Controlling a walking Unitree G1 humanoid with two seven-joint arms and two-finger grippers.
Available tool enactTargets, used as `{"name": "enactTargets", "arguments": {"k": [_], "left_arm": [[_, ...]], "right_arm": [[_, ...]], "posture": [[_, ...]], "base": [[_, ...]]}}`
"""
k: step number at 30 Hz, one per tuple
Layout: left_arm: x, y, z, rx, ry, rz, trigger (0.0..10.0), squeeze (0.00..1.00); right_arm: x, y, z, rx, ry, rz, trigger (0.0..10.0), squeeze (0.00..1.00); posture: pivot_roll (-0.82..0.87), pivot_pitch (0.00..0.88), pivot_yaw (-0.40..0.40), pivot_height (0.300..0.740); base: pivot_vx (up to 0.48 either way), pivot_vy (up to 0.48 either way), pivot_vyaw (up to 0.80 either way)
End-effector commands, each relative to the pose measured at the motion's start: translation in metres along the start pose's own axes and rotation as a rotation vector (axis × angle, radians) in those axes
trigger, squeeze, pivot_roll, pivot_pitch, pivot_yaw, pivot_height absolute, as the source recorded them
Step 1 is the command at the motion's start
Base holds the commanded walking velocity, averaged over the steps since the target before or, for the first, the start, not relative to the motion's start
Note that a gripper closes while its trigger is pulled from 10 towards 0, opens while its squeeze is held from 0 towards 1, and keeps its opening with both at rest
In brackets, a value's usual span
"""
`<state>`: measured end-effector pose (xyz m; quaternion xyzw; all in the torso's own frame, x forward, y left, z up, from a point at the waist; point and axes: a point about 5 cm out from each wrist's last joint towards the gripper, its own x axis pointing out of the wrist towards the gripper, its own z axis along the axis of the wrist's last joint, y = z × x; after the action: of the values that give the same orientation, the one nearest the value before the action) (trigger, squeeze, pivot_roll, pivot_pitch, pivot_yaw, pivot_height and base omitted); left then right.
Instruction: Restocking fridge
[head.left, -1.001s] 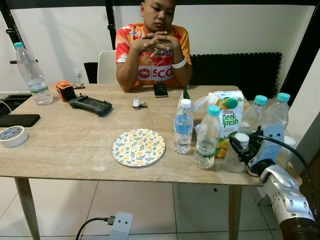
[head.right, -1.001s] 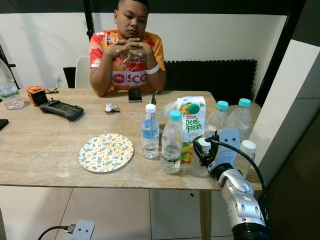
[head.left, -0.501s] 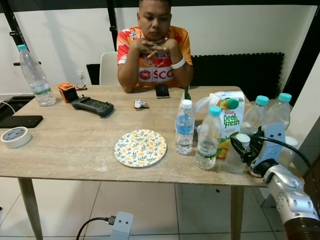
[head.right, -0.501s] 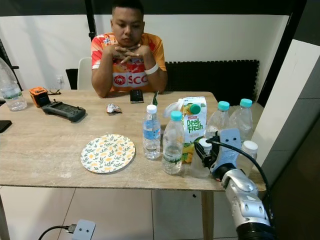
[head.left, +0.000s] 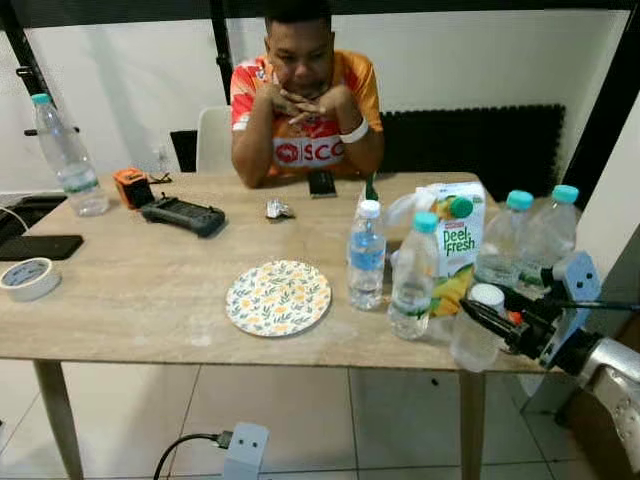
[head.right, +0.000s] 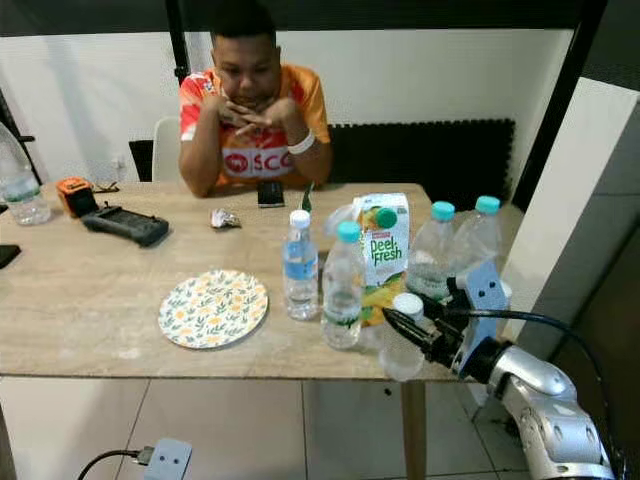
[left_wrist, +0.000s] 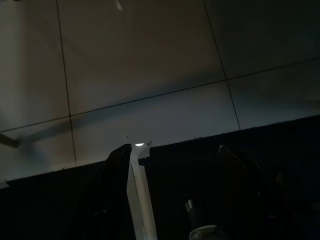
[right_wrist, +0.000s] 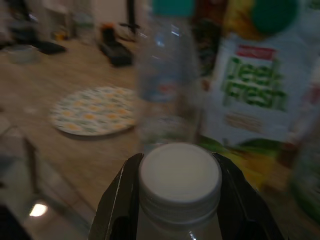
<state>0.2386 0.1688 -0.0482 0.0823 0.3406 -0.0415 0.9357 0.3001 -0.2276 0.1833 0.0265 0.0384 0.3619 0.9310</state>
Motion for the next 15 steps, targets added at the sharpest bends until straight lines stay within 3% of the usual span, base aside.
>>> {"name": "enactTargets", "arguments": {"k": [1, 5, 7, 8, 11, 12, 15], "left_arm": [[-0.002, 0.003, -0.006, 0.014, 0.019, 0.0, 10.0, 0.0], [-0.002, 0.003, -0.006, 0.015, 0.02, -0.001, 10.0, 0.0], [-0.002, 0.002, -0.006, 0.014, 0.021, -0.002, 10.0, 0.0], [-0.002, 0.002, -0.006, 0.013, 0.021, -0.002, 10.0, 0.0], [-0.002, 0.002, -0.006, 0.012, 0.021, -0.001, 10.0, 0.0], [-0.002, 0.002, -0.006, 0.011, 0.021, -0.001, 10.0, 0.0], [-0.002, 0.002, -0.006, 0.011, 0.021, -0.001, 10.0, 0.0]], "right_arm": [[0.0, 0.014, 0.006, 0.036, -0.05, 0.11, 0.0, 0.0], [0.002, 0.026, 0.002, 0.076, -0.062, 0.18, 0.0, 0.0], [0.004, 0.041, -0.008, 0.135, -0.049, 0.273, 0.0, 0.0], [0.005, 0.048, -0.022, 0.153, 0.012, 0.304, 0.0, 0.0], [0.006, 0.053, -0.036, 0.166, 0.079, 0.324, 0.0, 0.0], [0.006, 0.061, -0.07, 0.186, 0.219, 0.334, 0.0, 0.0], [0.006, 0.063, -0.081, 0.193, 0.263, 0.33, 0.0, 0.0]], "posture": [[-0.02, 0.061, 0.03, 0.74], [-0.02, 0.063, 0.03, 0.74], [-0.02, 0.064, 0.029, 0.74], [-0.01, 0.065, 0.028, 0.74], [-0.02, 0.065, 0.027, 0.74], [-0.02, 0.064, 0.026, 0.74], [-0.02, 0.065, 0.026, 0.74]], "base": [[0.0, 0.0, 0.0], [0.0, 0.0, 0.0], [0.0, 0.0, 0.0], [0.0, 0.0, 0.0], [0.0, 0.0, 0.0], [0.0, 0.0, 0.0], [0.0, 0.0, 0.0]]}}
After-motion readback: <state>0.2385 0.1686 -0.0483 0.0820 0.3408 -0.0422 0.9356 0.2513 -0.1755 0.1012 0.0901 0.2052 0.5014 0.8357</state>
